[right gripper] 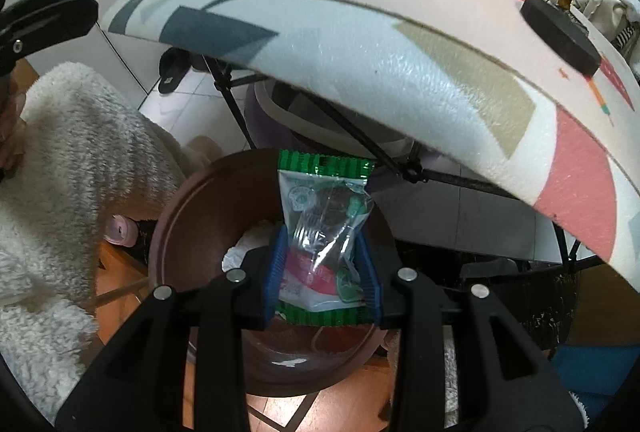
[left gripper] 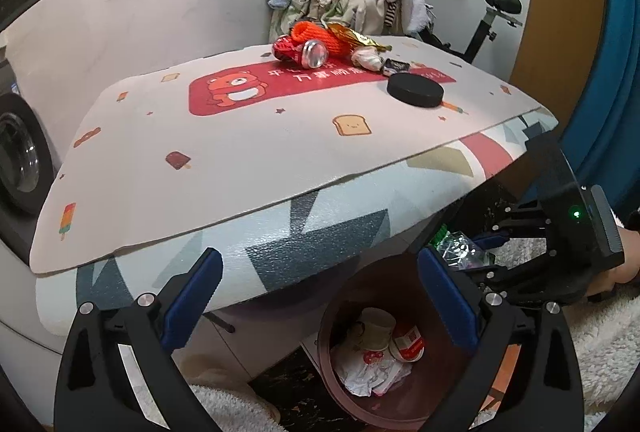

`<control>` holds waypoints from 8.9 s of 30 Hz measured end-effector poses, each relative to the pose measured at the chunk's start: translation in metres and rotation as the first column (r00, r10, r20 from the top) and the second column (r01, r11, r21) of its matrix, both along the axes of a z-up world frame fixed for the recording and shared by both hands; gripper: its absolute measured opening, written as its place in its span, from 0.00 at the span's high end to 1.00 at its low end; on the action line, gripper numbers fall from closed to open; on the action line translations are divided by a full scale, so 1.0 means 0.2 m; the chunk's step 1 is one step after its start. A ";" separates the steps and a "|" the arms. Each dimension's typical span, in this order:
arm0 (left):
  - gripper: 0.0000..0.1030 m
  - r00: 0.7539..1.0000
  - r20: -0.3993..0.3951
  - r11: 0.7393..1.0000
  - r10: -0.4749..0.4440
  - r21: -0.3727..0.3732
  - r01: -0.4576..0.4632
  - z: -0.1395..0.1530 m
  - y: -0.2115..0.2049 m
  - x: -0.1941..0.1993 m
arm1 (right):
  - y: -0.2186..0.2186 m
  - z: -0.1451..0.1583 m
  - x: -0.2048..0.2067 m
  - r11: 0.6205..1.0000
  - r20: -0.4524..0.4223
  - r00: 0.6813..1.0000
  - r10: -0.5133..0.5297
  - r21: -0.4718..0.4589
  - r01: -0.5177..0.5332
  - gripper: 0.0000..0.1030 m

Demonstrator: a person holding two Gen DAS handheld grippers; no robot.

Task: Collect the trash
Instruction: 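Lower the green candy wrapper into the bin and open the right gripper, then move both grippers back over the table toward the red can and black lid, then grasp the red can with the left gripper while the right grasps the black round lid, then carry the red can and black lid down over the brown bin, then open both grippers over the bin, dropping the can and lid, then move both grippers back up over the table toward the remaining trash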

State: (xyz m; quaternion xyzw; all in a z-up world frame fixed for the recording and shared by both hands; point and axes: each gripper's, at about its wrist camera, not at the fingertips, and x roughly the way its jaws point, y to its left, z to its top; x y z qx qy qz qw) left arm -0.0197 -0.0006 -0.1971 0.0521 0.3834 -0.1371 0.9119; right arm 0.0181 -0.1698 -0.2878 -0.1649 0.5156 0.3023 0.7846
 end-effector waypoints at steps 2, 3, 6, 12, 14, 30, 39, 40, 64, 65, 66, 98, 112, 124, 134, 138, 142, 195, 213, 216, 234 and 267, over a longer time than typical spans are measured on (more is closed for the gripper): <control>0.07 1.000 -0.001 1.000 -0.006 -0.001 0.006 -0.01 -0.01 0.01 | 0.01 -0.01 0.00 1.000 0.005 1.000 0.003 -0.006 -0.003 0.57; 0.07 1.000 -0.002 1.000 -0.004 -0.001 0.004 -0.01 0.00 0.01 | 0.02 -0.01 0.00 1.000 0.009 1.000 0.004 -0.007 -0.004 0.56; 0.07 1.000 -0.009 1.000 0.006 -0.004 -0.006 -0.01 0.00 0.01 | 0.02 -0.01 0.00 1.000 0.021 1.000 -0.003 -0.016 0.004 0.34; 0.07 0.999 -0.010 0.999 0.035 -0.027 -0.035 -0.01 0.04 0.03 | -0.02 0.03 0.02 0.999 0.054 0.998 -0.046 0.001 0.046 0.10; 0.07 0.999 -0.011 0.999 0.043 -0.033 -0.043 -0.01 0.05 0.03 | -0.03 0.04 0.03 0.998 0.057 0.996 -0.063 0.006 0.063 0.08; 0.07 0.999 -0.004 0.998 0.054 -0.032 -0.054 -0.01 0.05 0.03 | -0.14 0.17 0.06 0.984 0.118 0.979 -0.166 0.089 0.156 0.06; 0.07 0.997 -0.007 0.996 0.073 -0.058 -0.073 0.03 0.08 0.07 | -0.29 0.35 0.17 0.952 0.131 0.954 -0.270 0.187 0.244 0.06; 0.07 0.997 -0.005 0.995 0.074 -0.060 -0.074 0.04 0.09 0.08 | -0.31 0.36 0.20 0.948 0.134 0.951 -0.280 0.194 0.252 0.06; 0.07 0.990 -0.038 0.974 0.135 -0.179 -0.140 0.17 0.18 0.61 | -0.43 0.34 1.20 0.885 0.047 0.889 -0.455 0.129 0.446 0.06; 0.07 0.990 -0.046 0.972 0.135 -0.187 -0.142 0.16 0.18 0.63 | -0.42 0.33 1.22 0.889 0.048 0.892 -0.450 0.119 0.442 0.06; 0.07 0.989 -0.055 0.970 0.136 -0.195 -0.144 0.16 0.18 0.65 | -0.40 0.32 1.22 0.892 0.050 0.894 -0.446 0.110 0.439 0.06; 0.66 0.888 -0.433 0.666 0.153 -0.619 -0.417 -0.15 0.10 2.12 | -0.71 0.48 1.10 0.841 0.131 0.845 -0.519 0.254 0.477 0.10; 0.94 0.985 -0.133 0.916 0.111 -0.372 -0.153 0.27 0.15 1.83 | -0.71 0.49 1.03 0.834 0.114 0.844 -0.523 0.272 0.480 0.10; 0.94 0.996 -0.085 0.955 0.022 -0.292 -0.046 0.42 0.20 1.22 | -0.55 0.62 0.82 0.864 0.142 0.876 -0.462 0.297 0.407 0.10; 0.94 0.993 -0.100 0.950 -0.065 -0.311 0.030 0.39 0.08 0.79 | -0.47 0.69 0.56 0.887 0.168 0.894 -0.415 0.294 0.357 0.10; 0.94 0.990 -0.106 0.948 -0.093 -0.314 0.055 0.36 0.02 0.62 | -0.45 0.71 0.46 0.889 0.175 0.896 -0.407 0.303 0.345 0.10; 0.94 0.983 -0.119 0.951 -0.137 -0.295 0.097 0.30 -0.04 0.46 | -0.45 0.73 0.39 0.890 0.183 0.897 -0.402 0.308 0.336 0.10; 0.08 0.996 0.090 0.995 -0.018 -0.095 0.027 0.14 0.02 -0.09 | -0.14 0.28 0.03 0.977 0.067 0.986 -0.154 0.156 0.142 0.10; 0.08 0.996 0.016 0.982 0.086 -0.168 -0.082 0.04 0.11 -0.01 | 0.01 0.01 -0.02 0.998 -0.008 0.999 -0.039 0.051 0.040 0.10; 0.08 0.996 0.011 0.980 0.091 -0.176 -0.088 0.04 0.12 0.00 | 0.01 0.01 -0.02 0.997 -0.016 0.999 -0.048 0.055 0.049 0.10; 0.08 0.995 -0.010 0.979 0.101 -0.177 -0.102 0.01 0.12 0.03 | -0.04 0.03 0.00 0.993 0.000 0.995 -0.105 0.051 0.105 0.06; 0.08 0.993 -0.026 0.967 0.117 -0.223 -0.120 0.14 0.24 0.33 | -0.42 0.55 0.34 0.960 0.282 0.921 -0.270 0.150 0.235 0.06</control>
